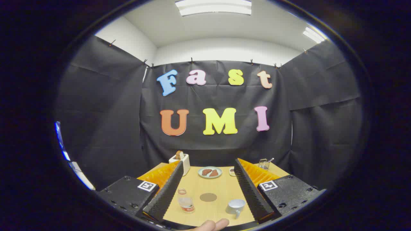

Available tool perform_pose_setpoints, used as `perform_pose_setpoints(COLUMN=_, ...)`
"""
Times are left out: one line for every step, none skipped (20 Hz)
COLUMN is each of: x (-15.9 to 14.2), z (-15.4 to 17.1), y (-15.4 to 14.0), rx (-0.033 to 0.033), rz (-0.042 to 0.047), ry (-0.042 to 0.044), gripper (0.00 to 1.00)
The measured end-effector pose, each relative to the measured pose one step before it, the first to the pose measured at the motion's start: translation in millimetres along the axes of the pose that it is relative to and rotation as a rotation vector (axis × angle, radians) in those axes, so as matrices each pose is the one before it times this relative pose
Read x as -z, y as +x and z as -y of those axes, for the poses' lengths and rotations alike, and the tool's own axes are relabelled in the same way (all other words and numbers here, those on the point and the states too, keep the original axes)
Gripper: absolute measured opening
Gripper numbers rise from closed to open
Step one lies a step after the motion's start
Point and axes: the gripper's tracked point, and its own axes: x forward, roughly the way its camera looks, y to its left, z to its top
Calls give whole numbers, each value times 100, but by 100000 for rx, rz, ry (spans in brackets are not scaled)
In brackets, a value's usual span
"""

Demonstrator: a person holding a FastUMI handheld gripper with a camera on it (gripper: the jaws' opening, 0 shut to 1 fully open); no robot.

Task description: Take the bottle from table, then pour the juice into the cup, finally place the bottle on the coaster

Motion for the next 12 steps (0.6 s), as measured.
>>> perform_pose_setpoints(x=-22, z=-164, y=-28, rx=-253, rz=21, ry=149, gripper=100)
perform_pose_setpoints(x=83, z=-142, y=42, rx=-465, rz=68, ry=113, gripper=100)
perform_pose_setpoints(x=99, z=-118, y=-27, rx=-117, rz=-505, ry=85, gripper=100)
perform_pose_setpoints(x=232, z=-42, y=-13, rx=-4, rz=-566, ry=391, gripper=100)
perform_pose_setpoints(x=-83, z=-123, y=-90, rx=-212, rz=359, ry=253, gripper=100)
perform_pose_setpoints(x=-90, z=-157, y=97, rx=-150, rz=589, ry=-176, gripper=100)
perform_pose_setpoints(x=97, z=-74, y=-14, rx=201, rz=351, ry=-305, gripper=100)
perform_pose_setpoints(x=474, z=-121, y=73, rx=308, rz=-15, ry=-332, gripper=100)
perform_pose_setpoints(x=398, z=-188, y=100, rx=-52, rz=-361, ry=-28, gripper=100)
perform_pose_setpoints(x=583, z=-291, y=125, rx=-119, rz=-581, ry=8, gripper=100)
perform_pose_setpoints(x=491, z=-163, y=186, rx=278, rz=-659, ry=-182, gripper=100)
perform_pose_setpoints(x=494, z=-198, y=362, rx=42, rz=-466, ry=-386, gripper=100)
